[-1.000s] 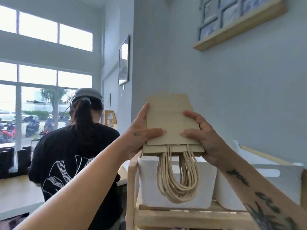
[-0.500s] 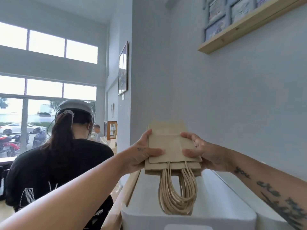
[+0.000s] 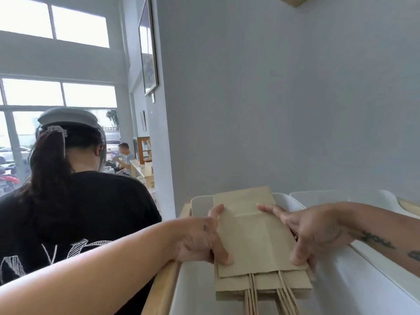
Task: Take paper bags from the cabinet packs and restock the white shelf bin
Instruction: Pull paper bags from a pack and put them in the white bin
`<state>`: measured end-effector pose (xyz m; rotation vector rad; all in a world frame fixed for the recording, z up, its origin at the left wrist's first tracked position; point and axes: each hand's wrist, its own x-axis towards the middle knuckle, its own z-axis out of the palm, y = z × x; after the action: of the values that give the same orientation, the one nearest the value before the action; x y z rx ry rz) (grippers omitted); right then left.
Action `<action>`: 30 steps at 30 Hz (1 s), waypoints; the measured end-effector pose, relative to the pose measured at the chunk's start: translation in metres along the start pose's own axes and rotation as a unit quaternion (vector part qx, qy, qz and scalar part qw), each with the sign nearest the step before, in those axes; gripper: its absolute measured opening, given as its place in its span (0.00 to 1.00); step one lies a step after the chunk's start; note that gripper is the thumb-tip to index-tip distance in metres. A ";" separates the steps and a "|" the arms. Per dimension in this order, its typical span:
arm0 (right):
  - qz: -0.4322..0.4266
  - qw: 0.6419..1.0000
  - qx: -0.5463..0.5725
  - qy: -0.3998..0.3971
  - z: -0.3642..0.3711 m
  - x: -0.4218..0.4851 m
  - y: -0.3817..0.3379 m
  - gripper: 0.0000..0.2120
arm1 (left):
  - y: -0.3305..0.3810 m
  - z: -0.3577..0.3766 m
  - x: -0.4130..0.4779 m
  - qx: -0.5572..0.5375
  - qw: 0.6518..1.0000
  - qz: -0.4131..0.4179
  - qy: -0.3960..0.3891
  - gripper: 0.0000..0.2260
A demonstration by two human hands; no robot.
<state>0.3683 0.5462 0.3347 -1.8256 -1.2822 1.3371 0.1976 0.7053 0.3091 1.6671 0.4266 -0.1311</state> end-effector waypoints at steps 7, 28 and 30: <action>0.133 0.987 -0.091 0.028 0.025 0.029 0.006 0.54 | -0.004 0.008 0.015 0.077 0.991 -0.106 0.000 0.46; 0.200 0.971 -0.126 0.031 0.028 0.033 0.015 0.50 | -0.007 0.012 0.023 0.139 0.965 -0.218 -0.039 0.45; 0.207 0.967 -0.145 0.011 0.028 0.035 0.017 0.50 | -0.007 0.011 0.026 0.160 0.960 -0.224 -0.047 0.44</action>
<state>0.3513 0.5684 0.2958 -2.4093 -1.1734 1.3841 0.2213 0.7003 0.2922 1.8459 0.7377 -0.6415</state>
